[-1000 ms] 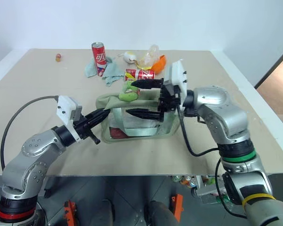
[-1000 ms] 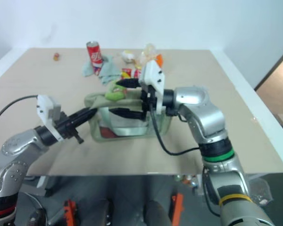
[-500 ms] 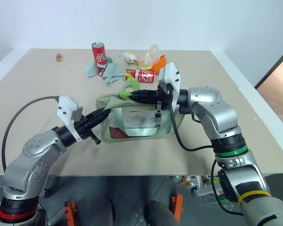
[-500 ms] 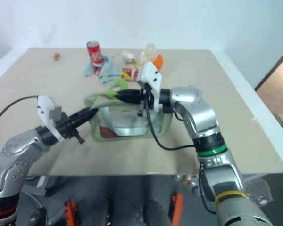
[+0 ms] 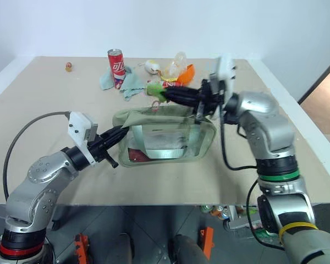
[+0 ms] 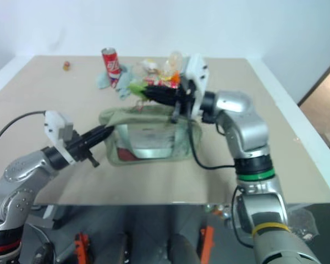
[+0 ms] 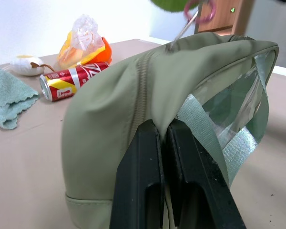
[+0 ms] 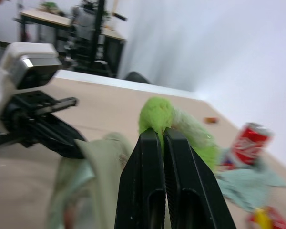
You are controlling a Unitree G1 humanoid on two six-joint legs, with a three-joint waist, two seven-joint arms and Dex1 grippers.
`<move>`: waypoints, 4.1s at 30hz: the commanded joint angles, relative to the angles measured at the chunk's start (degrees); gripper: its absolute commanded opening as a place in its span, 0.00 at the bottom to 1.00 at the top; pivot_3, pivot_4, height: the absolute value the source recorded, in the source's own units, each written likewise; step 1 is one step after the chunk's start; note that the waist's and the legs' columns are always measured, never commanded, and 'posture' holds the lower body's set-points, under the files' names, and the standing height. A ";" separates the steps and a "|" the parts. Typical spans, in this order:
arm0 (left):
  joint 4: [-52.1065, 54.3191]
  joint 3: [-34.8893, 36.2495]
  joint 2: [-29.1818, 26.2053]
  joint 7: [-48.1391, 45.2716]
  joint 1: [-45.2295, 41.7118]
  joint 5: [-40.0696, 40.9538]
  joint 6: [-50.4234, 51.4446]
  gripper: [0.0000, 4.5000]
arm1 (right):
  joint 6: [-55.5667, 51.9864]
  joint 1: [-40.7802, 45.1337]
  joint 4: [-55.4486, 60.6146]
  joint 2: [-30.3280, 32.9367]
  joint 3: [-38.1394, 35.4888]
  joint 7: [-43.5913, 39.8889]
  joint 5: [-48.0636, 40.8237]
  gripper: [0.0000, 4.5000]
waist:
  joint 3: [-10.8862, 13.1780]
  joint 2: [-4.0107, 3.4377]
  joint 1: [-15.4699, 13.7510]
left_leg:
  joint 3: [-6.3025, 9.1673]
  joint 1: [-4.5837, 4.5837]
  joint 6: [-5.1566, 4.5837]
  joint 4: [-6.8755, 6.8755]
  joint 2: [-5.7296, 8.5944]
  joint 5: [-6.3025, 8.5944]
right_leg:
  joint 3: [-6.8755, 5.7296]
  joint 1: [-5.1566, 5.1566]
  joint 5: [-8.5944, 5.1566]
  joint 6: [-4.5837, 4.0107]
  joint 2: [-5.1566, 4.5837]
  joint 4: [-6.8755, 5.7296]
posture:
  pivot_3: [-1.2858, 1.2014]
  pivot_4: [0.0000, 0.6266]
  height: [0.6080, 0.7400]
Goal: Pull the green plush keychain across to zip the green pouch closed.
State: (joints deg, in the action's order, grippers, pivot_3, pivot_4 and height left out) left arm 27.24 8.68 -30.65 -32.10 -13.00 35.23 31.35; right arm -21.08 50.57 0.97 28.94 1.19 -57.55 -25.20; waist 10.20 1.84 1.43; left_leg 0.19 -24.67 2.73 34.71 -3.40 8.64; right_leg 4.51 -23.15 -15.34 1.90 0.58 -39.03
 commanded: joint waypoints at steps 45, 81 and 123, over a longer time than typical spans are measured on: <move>3.09 -1.06 -5.01 -4.92 4.86 -0.73 1.02 0.00 | 20.63 10.90 -28.04 -3.06 7.88 -18.62 11.91 0.81 | 0.04 -0.11 0.43 | -0.13 0.06 0.00 -0.18 -0.06 0.01 | 0.06 -0.06 -0.07 -0.09 0.01 0.00 | 0.52 0.24 1.00; 0.63 -0.27 -3.03 -1.32 1.18 -2.04 0.94 0.00 | 23.80 13.45 -36.18 -9.33 7.58 -15.97 14.10 0.01 | 0.05 -0.11 0.53 | -0.13 0.11 0.01 -0.17 -0.09 0.01 | 0.03 -0.02 -0.04 -0.11 0.04 -0.01 | 0.52 0.24 1.00; -13.07 -2.54 -0.85 1.26 -10.96 -13.44 -9.05 0.00 | 19.97 -7.38 -24.22 7.97 -6.93 21.50 20.02 0.01 | 0.14 -0.17 0.60 | -0.20 -0.12 0.01 -0.28 -0.02 0.10 | 0.17 -0.27 -0.08 -0.21 0.02 0.01 | 0.52 0.24 1.00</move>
State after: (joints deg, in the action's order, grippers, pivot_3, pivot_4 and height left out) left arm 14.55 4.08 -31.05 -31.82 -23.33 22.61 22.44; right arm -0.70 43.30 -25.05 36.48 -4.22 -40.10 -6.58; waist 10.34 1.67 2.03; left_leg 0.00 -24.78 2.75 34.44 -3.42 8.74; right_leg 4.68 -23.41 -15.42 1.69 0.60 -39.02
